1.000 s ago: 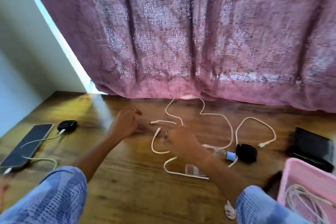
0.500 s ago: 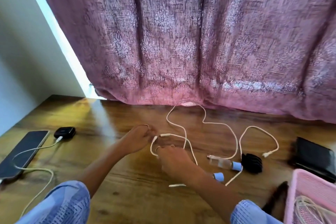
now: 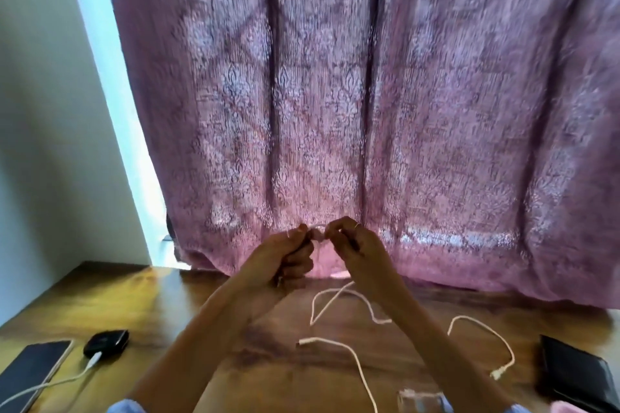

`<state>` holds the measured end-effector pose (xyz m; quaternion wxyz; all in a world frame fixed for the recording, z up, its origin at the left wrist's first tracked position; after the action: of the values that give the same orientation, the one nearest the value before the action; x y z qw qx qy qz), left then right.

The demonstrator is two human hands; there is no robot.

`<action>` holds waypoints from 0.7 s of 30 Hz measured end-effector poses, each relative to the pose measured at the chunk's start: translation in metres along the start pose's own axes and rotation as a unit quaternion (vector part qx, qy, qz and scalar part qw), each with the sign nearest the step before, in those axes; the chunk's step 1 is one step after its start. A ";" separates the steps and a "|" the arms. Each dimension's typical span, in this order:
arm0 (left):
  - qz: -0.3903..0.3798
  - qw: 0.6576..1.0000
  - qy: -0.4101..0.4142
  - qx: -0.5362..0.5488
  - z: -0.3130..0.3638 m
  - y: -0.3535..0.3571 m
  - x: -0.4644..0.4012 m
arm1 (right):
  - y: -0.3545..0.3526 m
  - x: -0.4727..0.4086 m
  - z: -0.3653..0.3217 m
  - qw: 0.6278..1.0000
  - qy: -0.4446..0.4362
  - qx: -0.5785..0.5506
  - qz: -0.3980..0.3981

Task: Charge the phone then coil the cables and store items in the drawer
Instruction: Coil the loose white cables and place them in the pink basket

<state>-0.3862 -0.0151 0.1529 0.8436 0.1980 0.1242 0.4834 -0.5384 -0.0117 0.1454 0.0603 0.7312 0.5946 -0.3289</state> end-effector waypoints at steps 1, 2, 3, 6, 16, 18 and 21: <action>-0.022 0.999 0.017 0.038 0.007 0.010 0.000 | 0.001 -0.002 -0.004 1.000 -0.003 -0.013 0.015; -0.041 0.996 0.038 0.065 0.014 0.020 -0.001 | 0.003 -0.004 -0.006 0.999 0.001 -0.031 0.031; -0.056 0.993 0.060 0.090 0.022 0.030 -0.003 | 0.004 -0.006 -0.010 0.998 0.011 -0.051 0.044; -0.089 0.980 0.130 0.125 0.051 0.056 -0.010 | 0.003 -0.012 -0.024 0.996 0.022 -0.059 0.056; 0.024 0.930 0.366 -0.015 0.113 0.092 -0.029 | -0.024 -0.025 -0.077 0.982 -0.123 0.140 0.012; 0.059 0.902 0.420 -0.083 0.115 0.094 -0.027 | -0.026 -0.027 -0.086 0.975 -0.127 0.185 -0.005; 0.104 0.796 0.523 -0.287 0.116 0.096 -0.025 | -0.029 -0.030 -0.104 0.963 -0.155 0.220 -0.008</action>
<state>-0.4255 -0.0176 0.3004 0.6126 -0.3248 0.3805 0.6118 -0.5247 0.0213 0.2512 -0.0131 0.6616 0.4972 -0.5612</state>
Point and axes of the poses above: each hand's wrist, its own x-axis away from the middle knuckle, its own y-axis out of the palm, z = x × y, the point moved 2 cm from there along -x, towards the middle knuckle, and after that the axes turned 7 degrees about z, right-handed, at the moved point
